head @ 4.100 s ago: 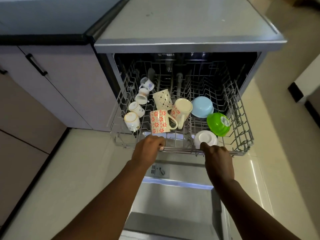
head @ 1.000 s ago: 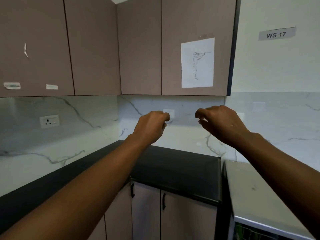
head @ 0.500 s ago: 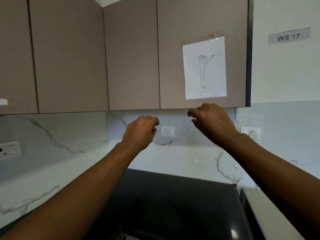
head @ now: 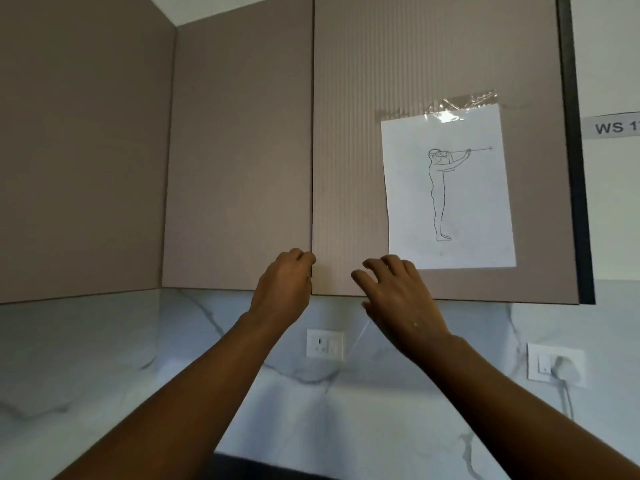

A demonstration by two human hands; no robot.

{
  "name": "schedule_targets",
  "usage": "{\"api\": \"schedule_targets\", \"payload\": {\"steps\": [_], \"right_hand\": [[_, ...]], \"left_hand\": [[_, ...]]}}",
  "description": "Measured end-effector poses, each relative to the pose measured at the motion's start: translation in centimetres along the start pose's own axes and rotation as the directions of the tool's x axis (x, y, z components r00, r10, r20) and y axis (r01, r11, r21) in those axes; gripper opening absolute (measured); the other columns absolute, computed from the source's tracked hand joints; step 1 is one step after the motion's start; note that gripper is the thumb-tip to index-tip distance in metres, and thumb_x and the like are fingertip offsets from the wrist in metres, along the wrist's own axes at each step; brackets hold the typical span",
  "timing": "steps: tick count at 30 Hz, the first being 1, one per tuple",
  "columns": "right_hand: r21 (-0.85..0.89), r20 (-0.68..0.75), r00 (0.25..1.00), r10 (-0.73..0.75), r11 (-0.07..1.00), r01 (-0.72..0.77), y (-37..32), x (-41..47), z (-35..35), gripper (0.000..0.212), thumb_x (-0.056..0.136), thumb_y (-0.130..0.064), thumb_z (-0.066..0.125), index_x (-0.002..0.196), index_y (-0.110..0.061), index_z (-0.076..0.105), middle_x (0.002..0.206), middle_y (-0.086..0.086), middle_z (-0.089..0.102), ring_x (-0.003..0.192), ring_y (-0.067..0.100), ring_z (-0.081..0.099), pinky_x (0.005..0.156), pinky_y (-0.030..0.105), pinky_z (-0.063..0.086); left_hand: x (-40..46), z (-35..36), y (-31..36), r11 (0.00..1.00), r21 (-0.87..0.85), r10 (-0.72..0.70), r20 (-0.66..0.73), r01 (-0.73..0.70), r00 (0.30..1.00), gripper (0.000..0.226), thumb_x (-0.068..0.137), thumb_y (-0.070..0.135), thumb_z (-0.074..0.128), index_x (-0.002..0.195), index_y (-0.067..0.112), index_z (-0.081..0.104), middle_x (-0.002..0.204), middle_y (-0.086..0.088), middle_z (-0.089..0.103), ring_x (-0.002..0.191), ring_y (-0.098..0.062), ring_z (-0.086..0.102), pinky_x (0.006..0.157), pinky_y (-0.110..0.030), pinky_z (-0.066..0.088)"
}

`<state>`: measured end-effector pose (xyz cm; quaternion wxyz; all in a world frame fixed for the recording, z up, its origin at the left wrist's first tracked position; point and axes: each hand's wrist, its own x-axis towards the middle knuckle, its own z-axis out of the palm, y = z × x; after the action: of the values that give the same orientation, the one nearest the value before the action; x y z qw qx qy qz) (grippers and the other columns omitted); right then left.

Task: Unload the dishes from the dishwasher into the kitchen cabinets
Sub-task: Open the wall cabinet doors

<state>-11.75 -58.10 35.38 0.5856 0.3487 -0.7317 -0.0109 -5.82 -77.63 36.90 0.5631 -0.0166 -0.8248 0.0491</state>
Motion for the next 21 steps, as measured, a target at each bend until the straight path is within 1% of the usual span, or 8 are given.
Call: {"api": "schedule_targets", "payload": {"steps": [2,4,7,10,13,15,18,21], "right_hand": [[-0.042,0.047,0.998,0.039,0.998,-0.037,-0.4,1.0,2.3,0.064,0.062,-0.017,0.085,0.120,-0.013,0.057,0.128,0.017,0.057,0.114,0.036,0.052,0.094,0.044,0.046],[-0.044,0.117,0.991,0.072,0.997,-0.068,-0.9,1.9,4.6,0.089,0.052,-0.028,0.091,0.130,-0.013,0.051,0.139,0.023,0.047,0.127,0.041,0.046,0.103,0.049,0.040],[-0.074,0.169,0.981,0.093,0.994,-0.081,-2.3,3.3,8.0,0.109,0.043,-0.033,0.094,0.138,-0.015,0.043,0.144,0.026,0.040,0.131,0.044,0.041,0.102,0.053,0.038],[-0.121,0.133,0.985,0.113,0.988,-0.097,-3.5,4.0,10.1,0.098,0.050,-0.017,0.088,0.137,-0.015,0.043,0.141,0.030,0.038,0.126,0.048,0.041,0.094,0.056,0.044],[-0.200,0.108,0.984,0.144,0.972,-0.121,-4.3,4.7,10.9,0.088,0.054,-0.014,0.085,0.132,-0.015,0.046,0.137,0.031,0.040,0.122,0.051,0.041,0.090,0.060,0.045],[-0.240,0.105,0.981,0.163,0.962,-0.134,-4.7,5.0,11.1,0.084,0.055,-0.015,0.085,0.130,-0.015,0.047,0.134,0.032,0.042,0.120,0.053,0.043,0.088,0.061,0.045],[-0.289,0.095,0.982,0.164,0.948,-0.130,-4.9,5.3,11.4,0.085,0.054,-0.017,0.086,0.128,-0.015,0.046,0.132,0.033,0.042,0.118,0.053,0.044,0.087,0.061,0.046],[-0.274,0.078,0.978,0.194,0.947,-0.166,-5.2,5.3,10.6,0.093,0.047,-0.019,0.090,0.128,-0.016,0.045,0.132,0.030,0.039,0.118,0.052,0.041,0.087,0.060,0.047]], "left_hand": [[1.4,2.2,-1.9,0.999,-0.020,-0.028,-0.049,0.027,0.998,0.016,0.078,-0.006,0.065,0.092,0.000,0.067,0.090,-0.014,0.066,0.075,-0.028,0.063,0.056,-0.034,0.053],[2.7,4.4,-3.6,0.999,-0.031,-0.037,-0.068,0.035,0.997,0.019,0.072,-0.012,0.067,0.086,0.000,0.066,0.085,-0.014,0.065,0.068,-0.026,0.062,0.051,-0.033,0.053],[3.8,7.2,-5.4,0.995,-0.082,-0.069,-0.093,0.061,0.993,0.028,0.067,-0.021,0.061,0.086,0.000,0.063,0.089,-0.014,0.062,0.072,-0.026,0.059,0.054,-0.026,0.044],[3.5,8.9,-5.7,0.991,-0.095,-0.102,-0.138,0.089,0.985,0.037,0.067,-0.022,0.060,0.096,0.001,0.062,0.101,-0.014,0.059,0.085,-0.024,0.057,0.060,-0.020,0.043],[3.0,9.4,-5.8,0.994,-0.071,-0.091,-0.129,0.082,0.987,0.052,0.059,-0.021,0.071,0.106,-0.001,0.064,0.107,-0.016,0.062,0.092,-0.027,0.061,0.065,-0.027,0.054],[2.7,9.2,-6.2,0.998,-0.046,-0.036,-0.104,0.032,0.994,0.058,0.052,-0.023,0.074,0.105,-0.002,0.065,0.107,-0.018,0.065,0.094,-0.030,0.064,0.066,-0.031,0.057],[2.8,8.7,-7.3,0.997,-0.074,0.029,-0.081,-0.035,0.996,0.045,0.056,-0.024,0.070,0.092,0.003,0.065,0.097,-0.013,0.064,0.086,-0.024,0.061,0.061,-0.025,0.050],[3.1,8.8,-8.9,0.991,-0.104,0.078,-0.081,-0.087,0.994,0.028,0.073,-0.008,0.073,0.096,0.006,0.066,0.097,-0.009,0.065,0.087,-0.018,0.060,0.067,-0.021,0.046]]}}
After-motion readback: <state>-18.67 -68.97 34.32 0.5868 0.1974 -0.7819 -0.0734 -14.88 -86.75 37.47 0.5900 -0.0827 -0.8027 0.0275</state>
